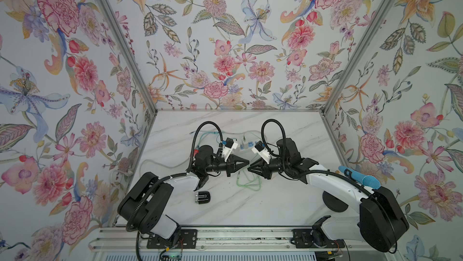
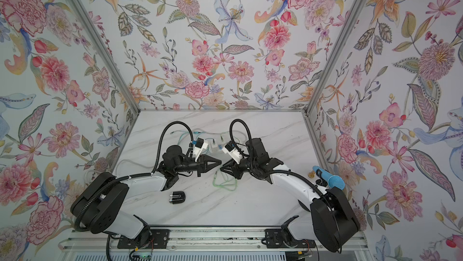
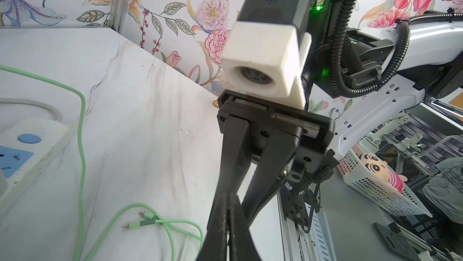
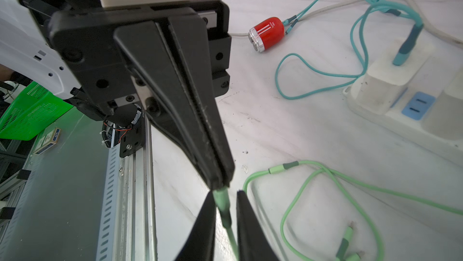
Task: Charge the electric shaver
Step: Pick up the charging cable from the center of the board.
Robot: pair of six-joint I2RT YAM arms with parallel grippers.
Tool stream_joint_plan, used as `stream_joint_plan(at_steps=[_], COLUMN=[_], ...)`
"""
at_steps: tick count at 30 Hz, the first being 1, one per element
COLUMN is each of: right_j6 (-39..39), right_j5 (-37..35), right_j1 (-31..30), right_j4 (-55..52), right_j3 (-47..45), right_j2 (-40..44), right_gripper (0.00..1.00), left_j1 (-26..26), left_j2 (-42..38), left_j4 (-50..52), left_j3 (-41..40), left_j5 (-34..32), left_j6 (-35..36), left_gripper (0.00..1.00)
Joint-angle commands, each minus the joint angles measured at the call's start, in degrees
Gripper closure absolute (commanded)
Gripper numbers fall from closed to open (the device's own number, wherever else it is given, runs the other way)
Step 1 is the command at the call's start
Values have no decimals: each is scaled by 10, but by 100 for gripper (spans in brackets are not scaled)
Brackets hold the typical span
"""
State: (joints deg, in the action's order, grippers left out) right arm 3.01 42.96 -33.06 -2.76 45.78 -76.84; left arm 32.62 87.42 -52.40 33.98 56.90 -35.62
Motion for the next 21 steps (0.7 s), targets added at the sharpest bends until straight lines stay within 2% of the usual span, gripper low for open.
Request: stream_joint_plan(at_steps=[1,3,6,21], right_j6=[3,3,3,1], right_j5=[-16,-19,-18,-14], right_j1=[-2,-2,-2,-7], right_j4=[7,10,10,17], right_j3=[21,22,25,23], right_j2=[-1,-1,-4,-15], right_gripper=[79,74,72,77], left_j1=[-3,-2,-2,-2], left_j2=[7,11,13,13], left_j4=[-18,-25,-33,-46], left_j3=[-12,-13,-13,-8], left_j5=[18,19,19,20], left_j6=[-3,-7,-13,-22], left_gripper=[100,100,100,100])
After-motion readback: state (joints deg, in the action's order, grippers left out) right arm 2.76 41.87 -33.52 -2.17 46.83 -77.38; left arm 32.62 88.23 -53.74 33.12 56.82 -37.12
